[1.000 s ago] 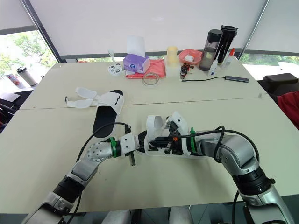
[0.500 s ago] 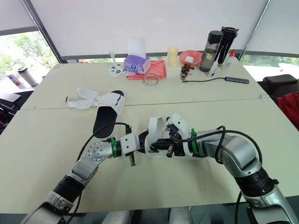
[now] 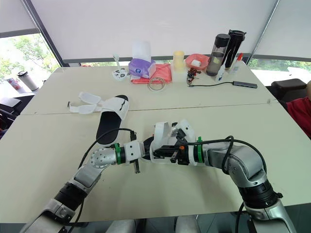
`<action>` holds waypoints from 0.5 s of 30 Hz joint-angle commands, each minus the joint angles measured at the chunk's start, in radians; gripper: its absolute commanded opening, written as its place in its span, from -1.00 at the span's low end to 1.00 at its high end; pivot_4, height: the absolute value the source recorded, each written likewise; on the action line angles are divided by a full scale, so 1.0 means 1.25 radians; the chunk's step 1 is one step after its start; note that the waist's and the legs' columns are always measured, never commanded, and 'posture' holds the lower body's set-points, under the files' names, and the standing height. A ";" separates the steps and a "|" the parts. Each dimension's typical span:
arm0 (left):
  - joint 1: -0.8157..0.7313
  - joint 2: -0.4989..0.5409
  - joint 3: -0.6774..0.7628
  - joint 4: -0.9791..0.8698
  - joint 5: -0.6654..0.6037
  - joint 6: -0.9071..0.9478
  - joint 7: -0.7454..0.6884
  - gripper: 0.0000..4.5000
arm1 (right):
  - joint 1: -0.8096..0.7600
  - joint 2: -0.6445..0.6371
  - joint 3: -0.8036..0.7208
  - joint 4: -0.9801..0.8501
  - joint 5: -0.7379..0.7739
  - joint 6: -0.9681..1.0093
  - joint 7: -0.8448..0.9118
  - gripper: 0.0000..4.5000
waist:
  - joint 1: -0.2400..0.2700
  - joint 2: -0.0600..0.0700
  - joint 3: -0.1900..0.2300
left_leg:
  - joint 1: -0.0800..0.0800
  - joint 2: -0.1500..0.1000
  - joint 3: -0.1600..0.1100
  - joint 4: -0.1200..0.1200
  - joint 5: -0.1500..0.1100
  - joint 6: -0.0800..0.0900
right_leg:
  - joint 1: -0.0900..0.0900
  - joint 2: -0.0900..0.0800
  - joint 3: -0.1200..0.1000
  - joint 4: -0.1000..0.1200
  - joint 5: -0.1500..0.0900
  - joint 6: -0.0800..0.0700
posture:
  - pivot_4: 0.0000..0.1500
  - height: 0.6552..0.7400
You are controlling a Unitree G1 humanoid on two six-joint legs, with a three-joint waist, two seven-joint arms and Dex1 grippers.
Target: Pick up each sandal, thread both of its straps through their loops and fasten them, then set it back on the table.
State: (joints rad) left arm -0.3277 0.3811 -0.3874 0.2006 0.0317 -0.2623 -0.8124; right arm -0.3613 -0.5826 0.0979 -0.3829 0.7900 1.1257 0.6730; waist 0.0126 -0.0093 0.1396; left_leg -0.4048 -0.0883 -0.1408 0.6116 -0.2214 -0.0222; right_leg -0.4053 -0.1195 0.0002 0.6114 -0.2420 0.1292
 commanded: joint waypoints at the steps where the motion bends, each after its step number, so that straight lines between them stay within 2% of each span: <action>1: 0.029 0.028 -0.014 0.069 0.043 0.032 -0.009 -1.00 | 0.004 0.005 -0.010 0.003 0.023 0.037 -0.002 -0.98 | 0.000 0.000 0.000 | 0.000 0.000 0.000 0.000 0.000 0.000 | 0.000 0.000 0.000 0.000 0.000 0.000 | 1.00 1.00; 9: 0.032 0.028 -0.013 0.068 0.043 0.032 -0.007 -1.00 | 0.014 -0.018 -0.006 -0.009 0.041 0.055 0.029 -0.98 | 0.000 0.000 0.000 | 0.000 0.000 0.000 0.000 0.000 0.000 | 0.000 0.000 0.000 0.000 -0.001 0.001 | 1.00 1.00; 15: 0.032 0.027 -0.012 0.068 0.042 0.033 -0.005 -1.00 | 0.018 -0.072 0.078 -0.001 -0.059 -0.020 0.054 -0.98 | 0.000 0.001 0.001 | 0.000 0.000 0.000 0.000 0.000 0.000 | 0.000 0.000 0.000 0.000 -0.002 0.002 | 1.00 1.00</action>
State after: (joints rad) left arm -0.3266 0.3810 -0.3876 0.2027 0.0317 -0.2653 -0.8083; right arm -0.3622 -0.6386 0.1377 -0.3886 0.7693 1.0983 0.7295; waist 0.0123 -0.0085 0.1402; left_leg -0.4048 -0.0884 -0.1403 0.6116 -0.2215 -0.0224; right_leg -0.4053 -0.1197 0.0001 0.6113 -0.2440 0.1324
